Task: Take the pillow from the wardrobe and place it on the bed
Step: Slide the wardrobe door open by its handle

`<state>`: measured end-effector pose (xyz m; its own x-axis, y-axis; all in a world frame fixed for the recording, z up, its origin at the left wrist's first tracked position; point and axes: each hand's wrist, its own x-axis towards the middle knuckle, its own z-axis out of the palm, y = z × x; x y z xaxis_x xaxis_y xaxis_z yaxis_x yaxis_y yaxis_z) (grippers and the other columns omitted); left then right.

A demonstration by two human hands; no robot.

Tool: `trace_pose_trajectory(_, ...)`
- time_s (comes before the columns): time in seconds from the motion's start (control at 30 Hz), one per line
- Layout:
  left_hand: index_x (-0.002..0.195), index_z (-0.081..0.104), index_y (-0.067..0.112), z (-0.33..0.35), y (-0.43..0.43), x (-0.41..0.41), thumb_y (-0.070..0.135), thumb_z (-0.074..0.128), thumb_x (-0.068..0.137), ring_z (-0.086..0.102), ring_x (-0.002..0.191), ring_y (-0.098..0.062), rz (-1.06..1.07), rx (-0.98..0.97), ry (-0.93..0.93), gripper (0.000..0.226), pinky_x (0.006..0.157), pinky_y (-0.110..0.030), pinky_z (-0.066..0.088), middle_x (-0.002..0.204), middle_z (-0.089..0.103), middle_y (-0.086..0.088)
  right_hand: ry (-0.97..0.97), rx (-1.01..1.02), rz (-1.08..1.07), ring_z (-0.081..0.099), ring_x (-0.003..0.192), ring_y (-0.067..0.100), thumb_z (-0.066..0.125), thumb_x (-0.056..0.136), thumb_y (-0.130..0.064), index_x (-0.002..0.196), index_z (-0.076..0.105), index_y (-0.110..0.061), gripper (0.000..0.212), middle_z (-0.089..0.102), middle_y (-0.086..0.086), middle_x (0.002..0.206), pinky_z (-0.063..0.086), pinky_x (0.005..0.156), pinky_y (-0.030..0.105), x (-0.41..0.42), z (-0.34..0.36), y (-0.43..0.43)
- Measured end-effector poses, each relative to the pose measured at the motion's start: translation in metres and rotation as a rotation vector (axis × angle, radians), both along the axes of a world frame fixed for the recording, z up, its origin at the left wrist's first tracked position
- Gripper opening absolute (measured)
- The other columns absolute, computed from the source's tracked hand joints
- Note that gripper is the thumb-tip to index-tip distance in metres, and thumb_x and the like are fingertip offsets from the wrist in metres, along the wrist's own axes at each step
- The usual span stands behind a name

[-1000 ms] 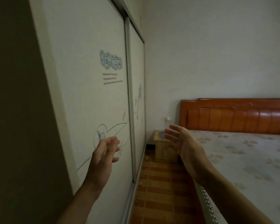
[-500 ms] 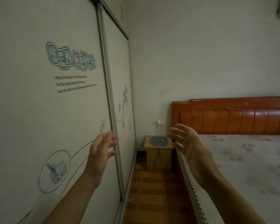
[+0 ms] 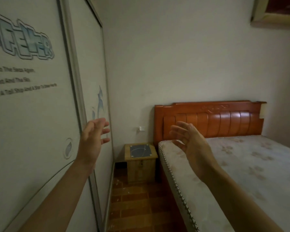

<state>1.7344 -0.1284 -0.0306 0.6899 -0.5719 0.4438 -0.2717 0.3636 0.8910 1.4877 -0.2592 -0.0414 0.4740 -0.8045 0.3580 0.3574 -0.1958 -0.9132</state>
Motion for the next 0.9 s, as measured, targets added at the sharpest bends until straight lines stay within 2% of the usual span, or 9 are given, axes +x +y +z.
trace_pose_trajectory(0.13, 0.108, 0.062, 0.026, -0.004, -0.044, 0.038, 0.047, 0.05, 0.093, 0.061, 0.109, -0.024, -0.064, -0.016, 0.008, 0.029, 0.087, -0.043, 0.053, 0.117, 0.064, -0.006, 0.0, -0.023, -0.032, 0.06, 0.12, 0.019, 0.039, 0.087, -0.052, 0.13, 0.054, -0.019, 0.056, 0.063, 0.004, 0.13, 0.047, 0.103, 0.038, 0.033, 0.013, -0.035)
trace_pose_trajectory(0.23, 0.11, 0.061, 0.026, -0.013, -0.068, 0.064, 0.053, 0.05, 0.085, 0.062, 0.108, -0.022, -0.081, 0.002, 0.019, 0.039, 0.087, -0.043, 0.053, 0.117, 0.064, -0.004, 0.01, -0.031, -0.041, 0.06, 0.12, 0.018, 0.034, 0.094, -0.047, 0.132, 0.052, -0.019, 0.051, 0.063, 0.002, 0.13, 0.047, 0.102, 0.037, 0.064, 0.008, -0.062)
trace_pose_trajectory(0.37, 0.11, 0.062, 0.028, -0.027, -0.107, 0.106, 0.056, 0.051, 0.084, 0.063, 0.107, -0.019, -0.063, 0.049, 0.029, 0.04, 0.085, -0.039, 0.053, 0.116, 0.065, -0.001, 0.02, 0.005, -0.024, 0.061, 0.118, 0.017, 0.029, 0.102, -0.039, 0.135, 0.05, -0.017, 0.045, 0.064, 0.002, 0.128, 0.049, 0.097, 0.033, 0.111, -0.007, -0.112)
trace_pose_trajectory(0.57, 0.106, 0.063, 0.026, -0.026, -0.177, 0.161, 0.041, 0.053, 0.095, 0.064, 0.105, -0.022, 0.084, 0.05, 0.031, 0.021, 0.077, -0.036, 0.053, 0.113, 0.067, -0.004, 0.005, 0.017, 0.081, 0.065, 0.111, 0.009, 0.026, 0.104, -0.037, 0.13, 0.054, -0.022, 0.041, 0.065, -0.002, 0.126, 0.051, 0.085, 0.023, 0.173, -0.025, -0.206)
trace_pose_trajectory(0.7, 0.108, 0.063, 0.024, -0.006, -0.217, 0.185, 0.03, 0.055, 0.096, 0.064, 0.103, -0.02, 0.173, 0.009, 0.019, 0.016, 0.075, -0.033, 0.054, 0.113, 0.068, -0.003, -0.063, 0.07, 0.161, 0.065, 0.114, 0.014, 0.03, 0.102, -0.04, 0.127, 0.056, -0.021, 0.041, 0.066, 0.001, 0.126, 0.051, 0.089, 0.029, 0.205, -0.022, -0.267)
trace_pose_trajectory(0.8, 0.114, 0.062, 0.02, 0.014, -0.245, 0.207, 0.029, 0.054, 0.097, 0.065, 0.103, -0.019, 0.262, -0.028, -0.007, 0.021, 0.078, -0.034, 0.055, 0.112, 0.068, -0.002, -0.117, 0.105, 0.241, 0.063, 0.117, 0.019, 0.037, 0.09, -0.047, 0.13, 0.055, -0.016, 0.054, 0.065, 0.005, 0.128, 0.05, 0.093, 0.035, 0.238, -0.01, -0.31)
trace_pose_trajectory(0.9, 0.113, 0.062, 0.023, 0.022, -0.262, 0.232, 0.028, 0.055, 0.096, 0.065, 0.103, -0.017, 0.349, -0.011, -0.064, 0.019, 0.078, -0.033, 0.056, 0.112, 0.067, 0.0, -0.112, 0.144, 0.32, 0.062, 0.118, 0.023, 0.033, 0.099, -0.038, 0.131, 0.054, -0.013, 0.045, 0.064, 0.008, 0.128, 0.05, 0.093, 0.036, 0.283, -0.004, -0.336)
